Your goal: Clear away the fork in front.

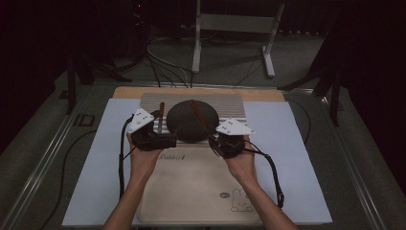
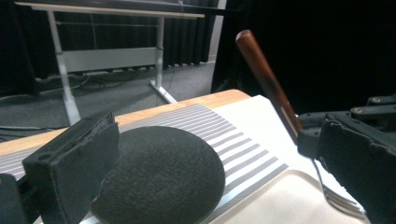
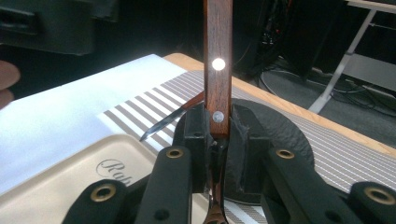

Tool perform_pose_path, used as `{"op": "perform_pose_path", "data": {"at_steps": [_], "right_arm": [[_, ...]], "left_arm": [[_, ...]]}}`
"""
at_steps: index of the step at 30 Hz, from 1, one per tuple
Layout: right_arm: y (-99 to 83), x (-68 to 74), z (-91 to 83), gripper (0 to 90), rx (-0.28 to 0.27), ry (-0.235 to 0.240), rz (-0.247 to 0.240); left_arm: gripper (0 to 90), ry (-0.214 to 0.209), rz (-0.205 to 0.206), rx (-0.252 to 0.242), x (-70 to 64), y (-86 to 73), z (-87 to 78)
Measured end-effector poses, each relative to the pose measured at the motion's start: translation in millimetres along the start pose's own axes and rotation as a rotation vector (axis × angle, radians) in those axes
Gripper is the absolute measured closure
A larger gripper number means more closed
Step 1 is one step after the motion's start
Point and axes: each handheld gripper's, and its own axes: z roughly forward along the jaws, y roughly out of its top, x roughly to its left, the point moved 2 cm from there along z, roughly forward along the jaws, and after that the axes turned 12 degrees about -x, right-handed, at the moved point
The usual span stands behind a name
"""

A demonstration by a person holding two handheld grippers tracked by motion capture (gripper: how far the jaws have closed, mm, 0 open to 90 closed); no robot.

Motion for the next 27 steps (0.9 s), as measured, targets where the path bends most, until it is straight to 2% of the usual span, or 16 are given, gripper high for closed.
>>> {"op": "perform_pose_path", "data": {"at_steps": [3,4,8,11,14,16,17,20,21,22,23,27], "right_arm": [[-0.9,4.8,-0.3,78.0,-0.011,0.009,0.003],[-0.9,6.0,-0.4,78.0,-0.013,0.012,0.003],[-1.1,13.8,-0.4,78.0,-0.036,0.028,0.009],[-1.7,19.3,1.2,78.0,-0.047,0.031,0.009],[-3.0,23.2,2.6,78.0,-0.058,0.031,0.005],[-3.7,25.3,3.5,78.0,-0.066,0.031,0.012],[-3.9,25.9,4.0,78.0,-0.069,0.030,0.014],[-3.0,28.7,4.7,78.0,-0.091,0.025,0.026],[-3.0,28.7,4.7,78.0,-0.091,0.025,0.026],[-2.5,29.8,4.8,78.0,-0.097,0.023,0.028],[-2.3,31.1,5.4,78.0,-0.106,0.013,0.028],[-2.7,32.3,6.0,78.0,-0.112,0.007,0.045]], "left_arm": [[0.1,-0.021,-0.024,0.005,-2.2,-0.6,4.7],[0.2,-0.040,-0.037,0.016,-3.5,-0.7,7.2],[0.5,-0.066,-0.051,0.034,-8.5,-1.1,13.1],[3.0,-0.084,-0.072,0.035,-12.3,-0.9,16.5],[7.9,-0.083,-0.089,0.028,-16.0,-0.1,19.4],[17.5,-0.087,-0.105,0.022,-17.8,0.4,20.3],[22.0,-0.104,-0.116,0.019,-18.9,0.6,20.8],[44.6,-0.139,-0.136,0.004,-21.4,0.7,21.4],[50.0,-0.139,-0.136,0.004,-21.4,0.7,21.4],[50.0,-0.142,-0.143,-0.002,-22.8,0.5,22.2],[58.1,-0.141,-0.146,0.000,-23.3,0.3,22.9],[71.4,-0.151,-0.160,0.004,-23.5,-0.9,25.2]]}}
